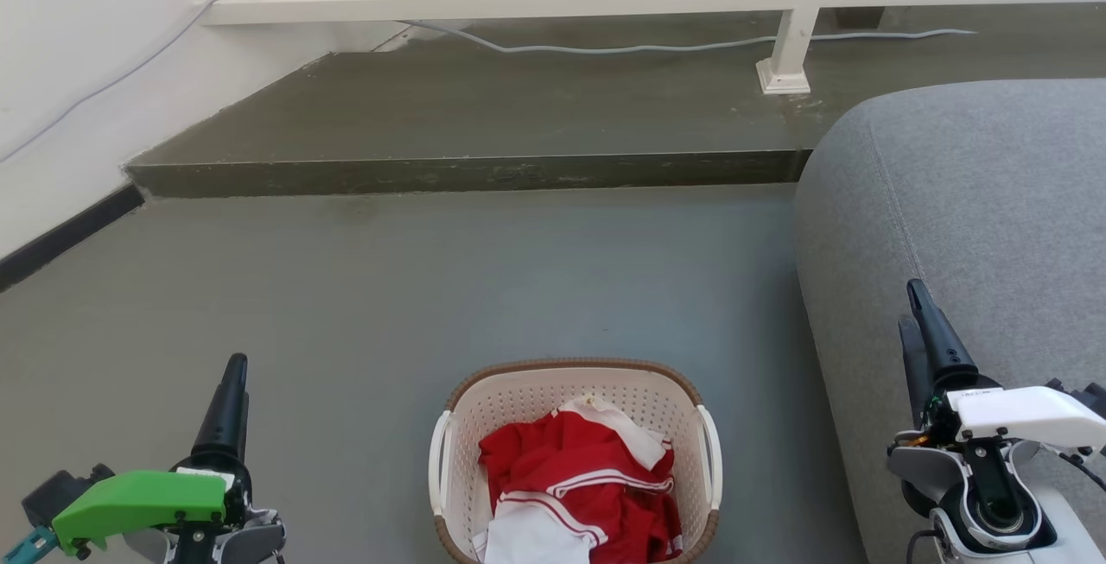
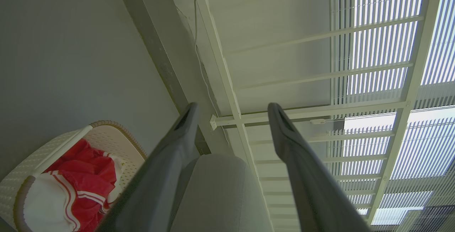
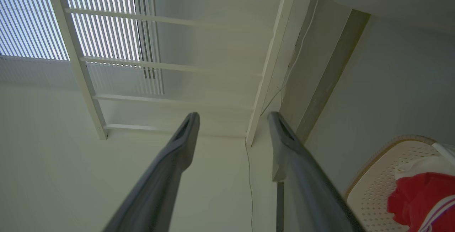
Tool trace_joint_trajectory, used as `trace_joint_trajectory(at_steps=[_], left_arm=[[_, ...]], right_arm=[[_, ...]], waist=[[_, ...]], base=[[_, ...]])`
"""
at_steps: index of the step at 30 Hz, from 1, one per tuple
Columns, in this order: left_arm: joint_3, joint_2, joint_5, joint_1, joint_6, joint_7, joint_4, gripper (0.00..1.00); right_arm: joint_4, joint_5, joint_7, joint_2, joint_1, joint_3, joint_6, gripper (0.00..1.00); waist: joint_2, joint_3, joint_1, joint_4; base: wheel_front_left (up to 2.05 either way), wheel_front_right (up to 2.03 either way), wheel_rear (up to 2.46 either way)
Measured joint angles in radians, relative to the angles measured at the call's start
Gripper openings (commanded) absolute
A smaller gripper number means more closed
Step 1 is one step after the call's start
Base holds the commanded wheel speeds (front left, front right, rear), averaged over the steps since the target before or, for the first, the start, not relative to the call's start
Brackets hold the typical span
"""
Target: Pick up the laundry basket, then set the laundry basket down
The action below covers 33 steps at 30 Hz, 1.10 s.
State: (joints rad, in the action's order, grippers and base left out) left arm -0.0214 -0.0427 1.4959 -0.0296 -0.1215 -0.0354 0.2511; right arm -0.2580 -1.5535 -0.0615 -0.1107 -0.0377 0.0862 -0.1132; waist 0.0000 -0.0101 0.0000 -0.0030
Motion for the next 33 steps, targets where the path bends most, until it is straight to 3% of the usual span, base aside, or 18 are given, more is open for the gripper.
trace_joint_trajectory(at_steps=[13,23,33], left_arm=[[0.076,-0.053,-0.168,-0.005,0.0,0.065,-0.007,1.0],[0.127,-0.089,-0.357,-0.027,0.0,0.106,0.003,1.0],[0.147,-0.096,-0.511,-0.042,0.003,0.138,0.005,1.0]], right_arm=[[0.004,0.175,-0.032,-0.019,-0.021,0.052,0.0,1.0],[0.003,0.391,-0.055,-0.03,-0.046,0.072,0.001,1.0],[-0.014,0.59,-0.085,-0.043,-0.062,0.126,0.038,1.0]], waist=[[0.0,-0.006,0.0,-0.006],[0.0,-0.008,0.0,-0.008],[0.0,-0.008,0.0,-0.007]], base=[[0.0,0.0,0.0],[0.0,0.0,0.0],[0.0,0.0,0.0]])
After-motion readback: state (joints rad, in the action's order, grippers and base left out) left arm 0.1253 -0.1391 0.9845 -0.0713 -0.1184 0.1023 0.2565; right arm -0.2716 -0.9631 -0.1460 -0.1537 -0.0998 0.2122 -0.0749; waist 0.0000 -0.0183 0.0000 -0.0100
